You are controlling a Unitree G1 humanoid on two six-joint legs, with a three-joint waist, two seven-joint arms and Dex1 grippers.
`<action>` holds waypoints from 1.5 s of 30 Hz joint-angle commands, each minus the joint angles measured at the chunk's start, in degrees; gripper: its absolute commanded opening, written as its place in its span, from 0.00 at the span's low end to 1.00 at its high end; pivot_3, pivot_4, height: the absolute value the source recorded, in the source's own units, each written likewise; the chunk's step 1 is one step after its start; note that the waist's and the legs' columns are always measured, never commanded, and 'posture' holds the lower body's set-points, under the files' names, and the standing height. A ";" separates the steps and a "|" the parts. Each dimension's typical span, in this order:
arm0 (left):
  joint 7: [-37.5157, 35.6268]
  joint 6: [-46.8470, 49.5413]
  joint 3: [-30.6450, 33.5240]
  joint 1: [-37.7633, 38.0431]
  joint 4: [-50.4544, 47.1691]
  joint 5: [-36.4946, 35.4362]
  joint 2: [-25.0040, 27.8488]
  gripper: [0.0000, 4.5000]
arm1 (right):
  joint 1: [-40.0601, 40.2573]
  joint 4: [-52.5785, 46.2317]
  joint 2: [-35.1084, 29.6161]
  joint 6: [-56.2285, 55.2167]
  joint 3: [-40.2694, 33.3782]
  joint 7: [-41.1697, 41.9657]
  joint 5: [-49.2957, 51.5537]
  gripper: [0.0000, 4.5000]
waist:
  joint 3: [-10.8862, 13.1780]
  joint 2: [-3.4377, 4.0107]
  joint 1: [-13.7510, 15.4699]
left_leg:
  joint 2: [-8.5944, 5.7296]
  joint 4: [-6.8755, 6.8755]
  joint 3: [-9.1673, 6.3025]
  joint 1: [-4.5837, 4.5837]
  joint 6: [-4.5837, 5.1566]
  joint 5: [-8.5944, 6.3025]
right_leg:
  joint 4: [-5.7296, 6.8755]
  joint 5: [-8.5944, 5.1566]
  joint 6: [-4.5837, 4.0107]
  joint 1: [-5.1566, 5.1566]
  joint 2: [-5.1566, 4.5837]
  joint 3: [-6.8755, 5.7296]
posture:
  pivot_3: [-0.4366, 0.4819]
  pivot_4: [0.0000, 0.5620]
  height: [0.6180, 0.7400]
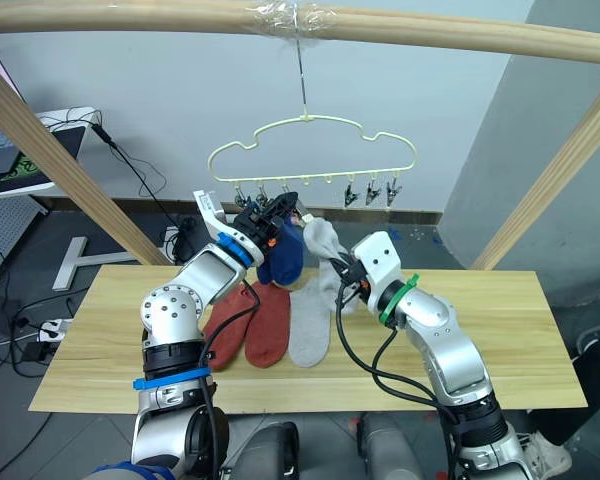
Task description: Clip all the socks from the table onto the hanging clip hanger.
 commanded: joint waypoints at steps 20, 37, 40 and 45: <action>0.61 -0.46 -1.01 0.35 -1.05 -0.90 -0.24 0.01 | -3.52 1.62 3.18 -3.40 0.66 -1.32 0.02 0.01 | 0.00 0.00 0.12 | 0.00 -0.27 0.02 0.00 -0.01 0.01 | -0.16 0.00 0.00 -0.07 -0.01 0.02 | 0.42 0.45 1.00; 0.93 6.61 -1.27 6.00 -11.41 -8.79 2.99 0.99 | -3.64 4.17 3.11 -4.77 1.01 -1.30 0.11 0.00 | 0.00 0.00 0.40 | 0.06 -0.27 -0.03 -0.50 -0.02 0.02 | -0.13 0.01 0.00 -0.55 -0.06 -0.02 | 0.46 0.41 1.00; 1.98 8.90 -1.59 8.01 -14.10 -10.47 5.00 0.99 | -3.46 5.10 3.37 -4.33 0.38 -1.58 0.57 0.00 | -0.01 -0.01 0.54 | 0.08 -0.26 -0.05 -0.50 -0.04 0.03 | -0.08 0.01 0.00 -0.56 -0.06 -0.01 | 0.48 0.40 1.00; -0.38 13.02 -10.30 15.43 -24.30 1.34 22.08 1.00 | -1.95 9.31 4.61 -2.22 -2.40 -4.90 0.39 0.33 | -0.02 -0.03 0.62 | 0.06 -0.27 -0.15 -0.43 -0.05 0.03 | 0.03 0.02 -0.01 -0.57 -0.03 0.01 | 0.52 0.38 1.00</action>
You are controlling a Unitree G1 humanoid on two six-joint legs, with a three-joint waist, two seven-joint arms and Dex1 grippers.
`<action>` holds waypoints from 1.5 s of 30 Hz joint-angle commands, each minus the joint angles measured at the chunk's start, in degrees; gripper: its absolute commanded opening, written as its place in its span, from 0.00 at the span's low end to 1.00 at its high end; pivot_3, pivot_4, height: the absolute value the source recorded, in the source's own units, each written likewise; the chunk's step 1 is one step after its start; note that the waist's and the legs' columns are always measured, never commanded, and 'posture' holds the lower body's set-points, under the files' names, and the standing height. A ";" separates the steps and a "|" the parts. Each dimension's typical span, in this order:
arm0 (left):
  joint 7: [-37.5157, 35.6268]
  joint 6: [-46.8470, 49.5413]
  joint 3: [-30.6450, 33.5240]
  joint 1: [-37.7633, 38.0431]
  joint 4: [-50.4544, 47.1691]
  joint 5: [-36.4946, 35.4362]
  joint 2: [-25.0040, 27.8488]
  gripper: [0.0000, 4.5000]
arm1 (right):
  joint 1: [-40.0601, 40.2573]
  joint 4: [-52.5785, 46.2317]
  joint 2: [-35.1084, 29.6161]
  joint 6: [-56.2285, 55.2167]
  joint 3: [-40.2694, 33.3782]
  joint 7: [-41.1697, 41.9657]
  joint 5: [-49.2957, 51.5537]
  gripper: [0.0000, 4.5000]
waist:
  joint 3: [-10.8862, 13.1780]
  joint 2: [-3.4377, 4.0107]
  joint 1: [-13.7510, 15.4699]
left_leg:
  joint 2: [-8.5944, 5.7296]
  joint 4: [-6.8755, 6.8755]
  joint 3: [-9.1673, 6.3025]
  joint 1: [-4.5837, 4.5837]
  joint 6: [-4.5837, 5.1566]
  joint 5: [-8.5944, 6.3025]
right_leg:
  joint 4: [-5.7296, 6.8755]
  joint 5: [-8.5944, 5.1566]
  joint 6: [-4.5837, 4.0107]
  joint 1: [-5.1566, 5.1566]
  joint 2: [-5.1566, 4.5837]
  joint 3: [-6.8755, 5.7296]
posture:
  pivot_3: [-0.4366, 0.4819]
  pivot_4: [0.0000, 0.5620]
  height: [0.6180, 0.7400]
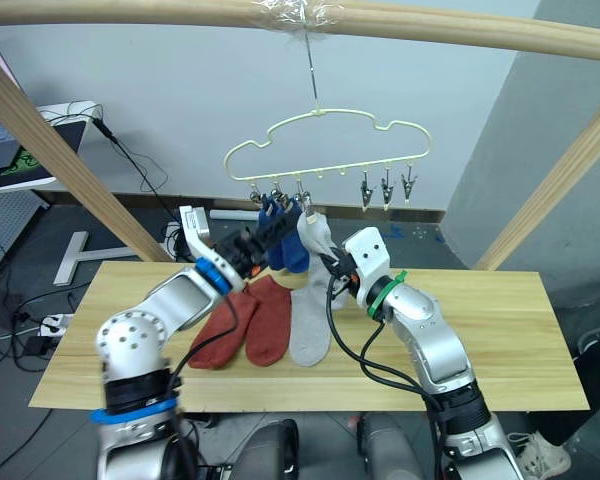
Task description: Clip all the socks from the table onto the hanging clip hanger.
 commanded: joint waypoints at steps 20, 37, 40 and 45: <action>-23.87 -31.99 -13.61 7.77 -8.27 28.19 7.73 1.00 | -2.05 -7.94 -1.54 7.88 -13.82 -10.02 3.20 0.01 | -0.18 0.00 1.26 | -0.04 0.08 0.21 -0.10 -0.10 0.12 | -0.03 0.06 -0.11 -0.01 -0.16 -0.04 | 0.43 0.35 1.00; -23.67 -32.48 -13.15 5.68 -9.86 30.78 6.23 1.00 | -9.21 -2.80 5.02 4.44 -11.41 -16.53 1.60 0.35 | -0.16 0.02 1.22 | 0.04 0.61 0.14 -0.15 -0.08 0.11 | 0.47 0.12 -0.16 -0.03 -0.09 -0.06 | 0.50 0.42 1.00; -23.29 -31.64 -12.72 5.39 -10.30 30.45 6.19 1.00 | -9.74 -1.92 5.38 4.00 -11.31 -16.76 1.73 0.35 | -0.15 0.03 1.20 | 0.04 0.76 0.13 -0.13 -0.06 0.11 | 0.63 0.11 -0.16 -0.03 -0.09 -0.06 | 0.50 0.42 1.00; -23.41 -29.84 -11.79 3.19 -10.85 29.41 6.54 1.00 | -12.77 3.41 6.12 1.60 -11.86 -17.93 1.26 0.35 | -0.13 0.04 1.23 | 0.02 0.80 0.13 -0.06 0.02 0.17 | 0.77 0.12 -0.17 -0.02 -0.04 -0.07 | 0.51 0.43 1.00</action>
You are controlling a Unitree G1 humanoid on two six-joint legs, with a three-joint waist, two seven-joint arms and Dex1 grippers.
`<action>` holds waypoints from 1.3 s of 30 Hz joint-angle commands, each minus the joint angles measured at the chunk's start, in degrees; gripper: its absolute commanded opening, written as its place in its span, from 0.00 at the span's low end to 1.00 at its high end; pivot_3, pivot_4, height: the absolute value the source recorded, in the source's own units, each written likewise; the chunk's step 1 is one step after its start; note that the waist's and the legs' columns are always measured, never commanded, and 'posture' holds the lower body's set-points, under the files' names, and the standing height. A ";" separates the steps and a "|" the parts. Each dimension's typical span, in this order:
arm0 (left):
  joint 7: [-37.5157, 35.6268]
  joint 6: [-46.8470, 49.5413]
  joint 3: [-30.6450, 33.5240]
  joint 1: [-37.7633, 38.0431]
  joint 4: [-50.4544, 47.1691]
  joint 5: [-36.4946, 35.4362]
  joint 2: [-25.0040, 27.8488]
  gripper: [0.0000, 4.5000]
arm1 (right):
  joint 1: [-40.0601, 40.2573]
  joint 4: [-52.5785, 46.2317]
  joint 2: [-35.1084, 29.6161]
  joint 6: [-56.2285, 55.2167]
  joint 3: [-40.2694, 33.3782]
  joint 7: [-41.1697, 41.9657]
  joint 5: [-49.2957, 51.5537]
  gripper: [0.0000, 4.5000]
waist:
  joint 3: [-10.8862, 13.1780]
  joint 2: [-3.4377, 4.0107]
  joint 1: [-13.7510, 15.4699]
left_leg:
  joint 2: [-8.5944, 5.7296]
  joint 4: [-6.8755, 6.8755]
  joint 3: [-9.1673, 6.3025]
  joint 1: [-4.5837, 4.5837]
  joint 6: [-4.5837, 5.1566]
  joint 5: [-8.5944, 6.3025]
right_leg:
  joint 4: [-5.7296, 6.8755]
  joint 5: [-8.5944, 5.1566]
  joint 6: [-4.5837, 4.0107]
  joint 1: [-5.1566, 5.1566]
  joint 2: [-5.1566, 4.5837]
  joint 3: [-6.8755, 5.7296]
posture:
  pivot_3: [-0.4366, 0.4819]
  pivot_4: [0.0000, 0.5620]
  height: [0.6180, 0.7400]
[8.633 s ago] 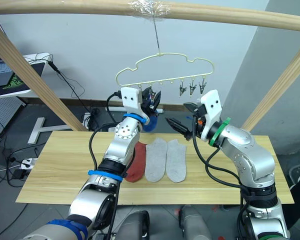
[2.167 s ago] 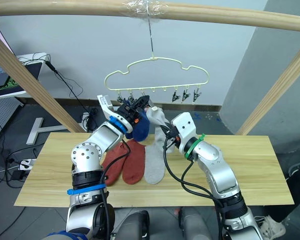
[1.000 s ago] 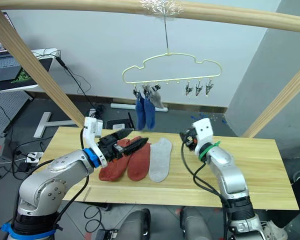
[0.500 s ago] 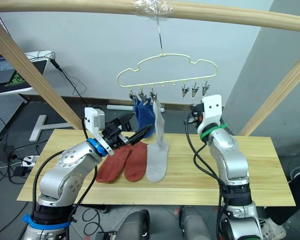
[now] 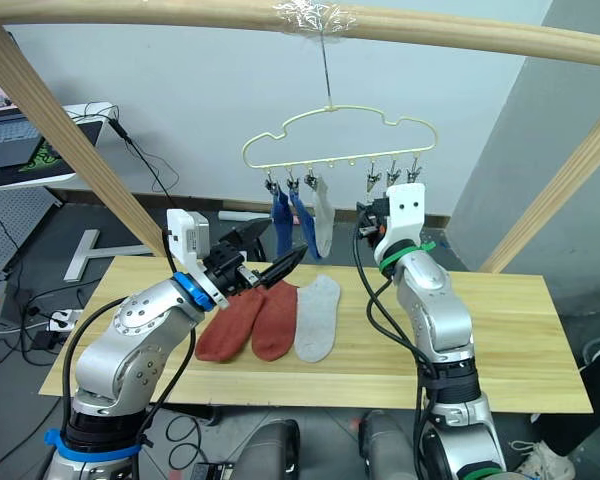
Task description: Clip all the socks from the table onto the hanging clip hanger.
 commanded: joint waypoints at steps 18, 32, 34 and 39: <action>1.82 3.57 2.87 -6.29 -3.44 -3.36 -0.66 1.00 | -11.33 16.72 1.36 -9.35 -4.37 -3.76 0.27 0.35 | 0.08 0.06 0.09 | 0.00 -0.06 -0.03 -0.05 0.01 0.00 | -0.07 -0.01 0.00 -0.02 0.01 -0.01 | 0.53 0.44 1.00; 2.62 5.58 3.41 -8.27 -4.08 -5.94 -1.23 1.00 | -14.51 19.82 1.55 -12.16 -4.43 -3.07 0.21 0.35 | 0.10 0.08 0.10 | 0.01 -0.07 -0.05 -0.07 0.00 0.00 | -0.09 -0.01 0.00 -0.02 0.00 -0.01 | 0.53 0.43 1.00; 2.56 5.68 3.44 -8.42 -4.03 -5.94 -1.23 1.00 | -14.62 19.92 1.56 -12.29 -4.33 -2.98 0.17 0.35 | 0.10 0.08 0.10 | 0.01 -0.08 -0.06 -0.07 0.01 0.00 | -0.10 -0.01 0.00 -0.02 0.00 -0.01 | 0.53 0.43 1.00; 2.42 5.77 3.55 -9.01 -3.73 -6.21 -1.02 1.00 | -14.91 19.77 1.81 -12.18 -4.06 -2.74 0.24 0.35 | 0.10 0.08 0.10 | 0.01 -0.07 -0.05 -0.07 0.01 0.00 | -0.10 -0.01 0.00 -0.02 0.00 -0.01 | 0.53 0.43 1.00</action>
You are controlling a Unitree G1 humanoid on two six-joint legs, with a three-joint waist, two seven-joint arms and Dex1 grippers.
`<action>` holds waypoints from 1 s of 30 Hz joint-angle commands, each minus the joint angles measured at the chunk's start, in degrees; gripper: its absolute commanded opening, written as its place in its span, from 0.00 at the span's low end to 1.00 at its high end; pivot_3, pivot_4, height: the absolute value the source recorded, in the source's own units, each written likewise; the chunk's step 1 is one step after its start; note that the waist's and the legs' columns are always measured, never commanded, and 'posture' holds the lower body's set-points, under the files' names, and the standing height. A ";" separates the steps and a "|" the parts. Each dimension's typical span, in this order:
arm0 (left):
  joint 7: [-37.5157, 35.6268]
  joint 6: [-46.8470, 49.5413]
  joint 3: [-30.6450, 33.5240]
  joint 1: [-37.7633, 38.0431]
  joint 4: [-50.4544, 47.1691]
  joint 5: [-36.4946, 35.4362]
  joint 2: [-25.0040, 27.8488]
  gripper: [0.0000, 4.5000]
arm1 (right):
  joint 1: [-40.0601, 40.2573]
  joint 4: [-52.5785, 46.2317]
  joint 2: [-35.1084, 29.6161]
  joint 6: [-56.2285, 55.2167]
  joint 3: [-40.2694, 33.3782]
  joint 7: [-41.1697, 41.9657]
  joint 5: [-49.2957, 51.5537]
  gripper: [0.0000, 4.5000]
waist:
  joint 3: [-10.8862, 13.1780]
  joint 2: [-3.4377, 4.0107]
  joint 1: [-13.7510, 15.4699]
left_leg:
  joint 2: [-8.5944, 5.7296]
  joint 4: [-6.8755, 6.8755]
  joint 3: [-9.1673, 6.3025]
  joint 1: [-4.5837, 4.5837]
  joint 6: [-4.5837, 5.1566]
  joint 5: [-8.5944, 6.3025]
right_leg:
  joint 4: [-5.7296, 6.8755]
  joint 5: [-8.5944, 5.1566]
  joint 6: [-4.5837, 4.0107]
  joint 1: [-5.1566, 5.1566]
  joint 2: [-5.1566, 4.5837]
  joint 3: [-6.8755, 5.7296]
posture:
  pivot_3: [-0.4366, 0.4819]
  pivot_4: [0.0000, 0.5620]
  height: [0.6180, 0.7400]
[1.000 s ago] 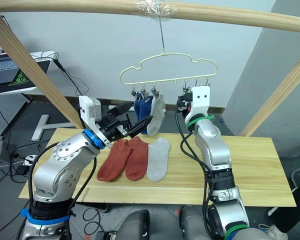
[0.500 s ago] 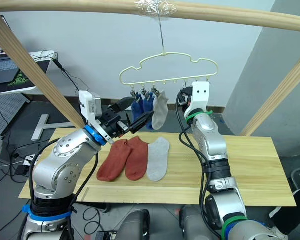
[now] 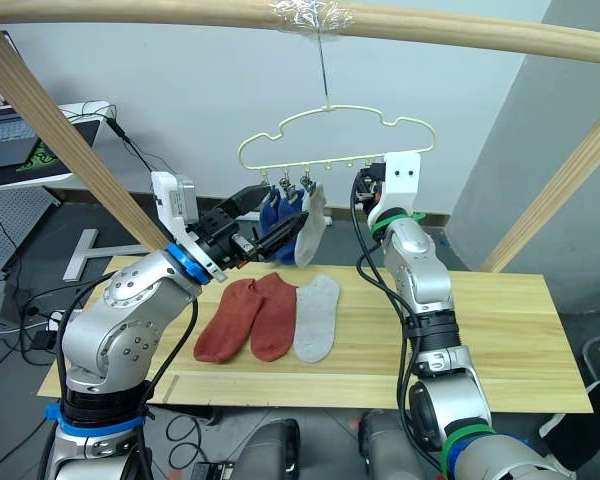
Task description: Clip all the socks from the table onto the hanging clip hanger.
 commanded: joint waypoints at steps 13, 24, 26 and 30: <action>-0.33 -0.31 0.38 -1.46 -2.47 -1.09 -0.01 1.00 | -2.15 -0.38 0.44 -2.07 0.17 0.69 -0.16 0.35 | 0.00 0.00 0.00 | 0.00 -0.01 0.00 0.00 0.00 0.00 | -0.01 0.00 0.00 0.00 0.00 0.00 | 0.54 0.42 1.00; -0.05 -0.25 0.35 -1.44 -2.84 -1.38 -0.22 1.00 | -2.31 -0.59 0.28 -2.37 0.20 0.63 -0.23 0.35 | 0.00 0.00 0.00 | 0.00 -0.01 0.00 -0.01 0.00 0.00 | -0.02 0.00 0.00 0.00 0.00 0.00 | 0.54 0.42 1.00; -0.02 -0.32 0.32 -1.47 -2.85 -1.43 -0.25 1.00 | -2.29 -0.57 0.28 -2.39 0.18 0.60 -0.24 0.35 | 0.00 0.00 0.00 | 0.00 -0.01 0.00 -0.01 0.00 0.00 | -0.02 0.00 0.00 0.00 0.00 0.00 | 0.54 0.42 1.00; 0.02 -0.41 0.21 -1.44 -2.79 -1.37 -0.25 1.00 | -2.32 -0.52 0.32 -2.55 0.11 0.66 -0.15 0.35 | 0.00 0.00 0.00 | 0.00 -0.01 0.00 -0.01 0.00 0.00 | -0.02 0.00 0.00 0.00 0.00 0.00 | 0.54 0.42 1.00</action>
